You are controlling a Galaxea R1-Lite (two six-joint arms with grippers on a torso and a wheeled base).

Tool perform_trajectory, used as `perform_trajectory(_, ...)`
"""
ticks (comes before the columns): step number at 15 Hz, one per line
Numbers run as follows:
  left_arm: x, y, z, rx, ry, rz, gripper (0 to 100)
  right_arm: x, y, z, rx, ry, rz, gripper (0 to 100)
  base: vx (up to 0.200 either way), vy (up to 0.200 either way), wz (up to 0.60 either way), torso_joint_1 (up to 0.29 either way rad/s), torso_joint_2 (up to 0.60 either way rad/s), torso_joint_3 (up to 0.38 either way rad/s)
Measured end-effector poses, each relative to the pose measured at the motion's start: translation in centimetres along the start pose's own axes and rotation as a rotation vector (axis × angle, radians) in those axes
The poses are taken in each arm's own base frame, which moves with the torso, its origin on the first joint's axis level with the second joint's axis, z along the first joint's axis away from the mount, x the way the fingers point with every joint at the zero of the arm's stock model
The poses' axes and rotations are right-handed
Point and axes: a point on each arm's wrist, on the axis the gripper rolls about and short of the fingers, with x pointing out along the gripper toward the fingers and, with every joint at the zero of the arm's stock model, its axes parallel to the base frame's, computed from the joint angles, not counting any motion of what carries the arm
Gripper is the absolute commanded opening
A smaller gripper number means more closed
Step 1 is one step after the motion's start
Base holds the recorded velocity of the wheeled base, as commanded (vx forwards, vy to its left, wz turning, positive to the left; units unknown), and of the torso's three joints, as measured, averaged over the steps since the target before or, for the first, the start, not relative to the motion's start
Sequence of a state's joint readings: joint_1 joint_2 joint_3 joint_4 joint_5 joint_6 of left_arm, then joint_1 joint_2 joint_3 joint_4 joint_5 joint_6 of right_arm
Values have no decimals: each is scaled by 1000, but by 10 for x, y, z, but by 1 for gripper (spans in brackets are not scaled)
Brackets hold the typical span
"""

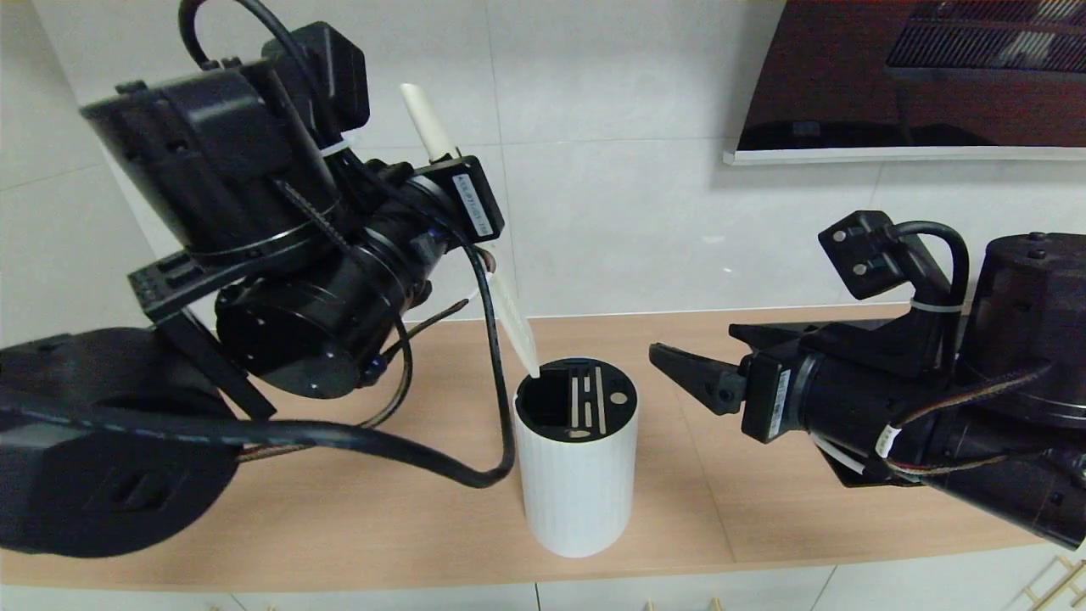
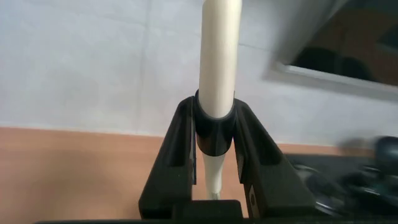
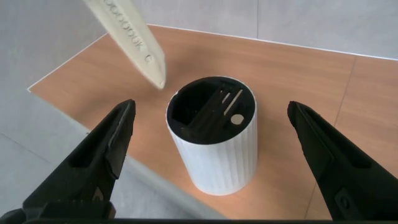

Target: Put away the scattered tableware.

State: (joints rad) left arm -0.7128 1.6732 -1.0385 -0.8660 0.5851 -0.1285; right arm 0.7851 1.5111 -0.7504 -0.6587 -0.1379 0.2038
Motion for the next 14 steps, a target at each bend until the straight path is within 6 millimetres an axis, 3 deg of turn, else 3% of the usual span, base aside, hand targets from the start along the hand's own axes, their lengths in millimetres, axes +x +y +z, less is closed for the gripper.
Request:
perform_trajectory(7, 7, -7, -53, 97, 81, -6, 0, 2, 0, -3, -2, 12, -2, 100, 0, 0, 0, 0, 0, 0)
perform_trajectory(14, 13, -10, -68, 85, 88, -10, 0, 3, 0, -4, -3, 16, -2, 100, 0, 0, 0, 0, 0, 0)
